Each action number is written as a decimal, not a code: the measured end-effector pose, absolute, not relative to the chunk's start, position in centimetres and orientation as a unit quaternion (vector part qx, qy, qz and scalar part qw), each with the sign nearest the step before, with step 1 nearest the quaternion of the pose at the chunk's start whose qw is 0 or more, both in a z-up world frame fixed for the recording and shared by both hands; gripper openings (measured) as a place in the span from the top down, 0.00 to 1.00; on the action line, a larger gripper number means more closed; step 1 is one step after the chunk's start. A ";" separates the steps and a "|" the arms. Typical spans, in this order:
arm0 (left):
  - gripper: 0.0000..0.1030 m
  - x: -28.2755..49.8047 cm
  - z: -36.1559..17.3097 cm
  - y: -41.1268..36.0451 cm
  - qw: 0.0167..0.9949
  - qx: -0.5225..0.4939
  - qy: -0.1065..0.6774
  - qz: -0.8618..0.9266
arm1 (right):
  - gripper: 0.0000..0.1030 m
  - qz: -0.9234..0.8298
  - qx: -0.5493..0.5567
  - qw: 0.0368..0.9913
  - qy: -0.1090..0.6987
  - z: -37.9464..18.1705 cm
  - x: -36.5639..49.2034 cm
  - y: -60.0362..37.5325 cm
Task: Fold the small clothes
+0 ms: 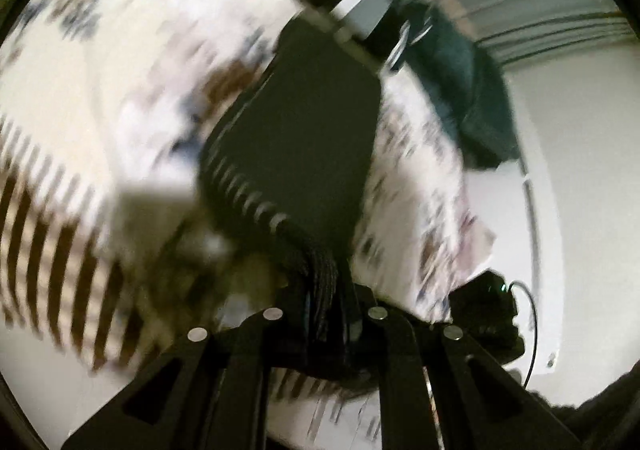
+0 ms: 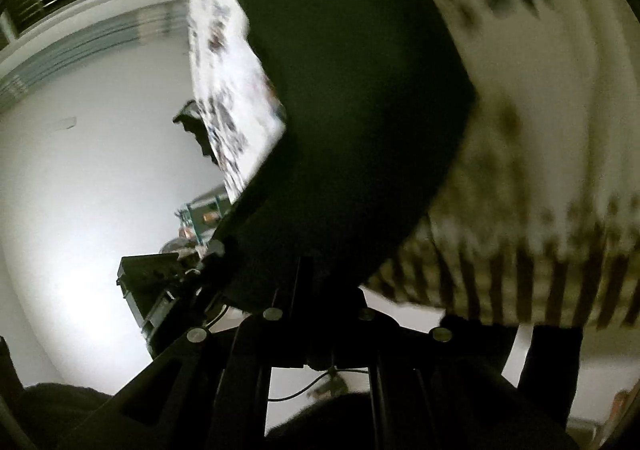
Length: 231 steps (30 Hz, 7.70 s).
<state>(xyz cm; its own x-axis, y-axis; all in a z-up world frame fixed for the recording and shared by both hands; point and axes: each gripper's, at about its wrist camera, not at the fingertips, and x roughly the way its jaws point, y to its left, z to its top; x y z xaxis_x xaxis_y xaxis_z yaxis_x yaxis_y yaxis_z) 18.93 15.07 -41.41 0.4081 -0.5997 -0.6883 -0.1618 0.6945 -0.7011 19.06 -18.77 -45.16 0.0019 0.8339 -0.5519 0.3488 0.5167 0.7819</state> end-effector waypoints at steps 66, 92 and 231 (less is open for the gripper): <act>0.74 34.7 -57.0 11.5 0.730 -0.517 0.439 0.082 | 0.11 0.247 0.319 0.630 0.663 -60.3 64.6 -24.4; 0.56 42.4 -54.9 13.2 0.718 -0.286 0.624 -0.112 | 0.62 0.022 0.525 0.513 0.678 -58.5 29.9 -32.2; 0.77 45.7 -57.9 17.3 0.768 -0.368 0.513 -0.108 | 0.91 0.086 0.281 0.709 0.641 -56.7 51.9 -34.1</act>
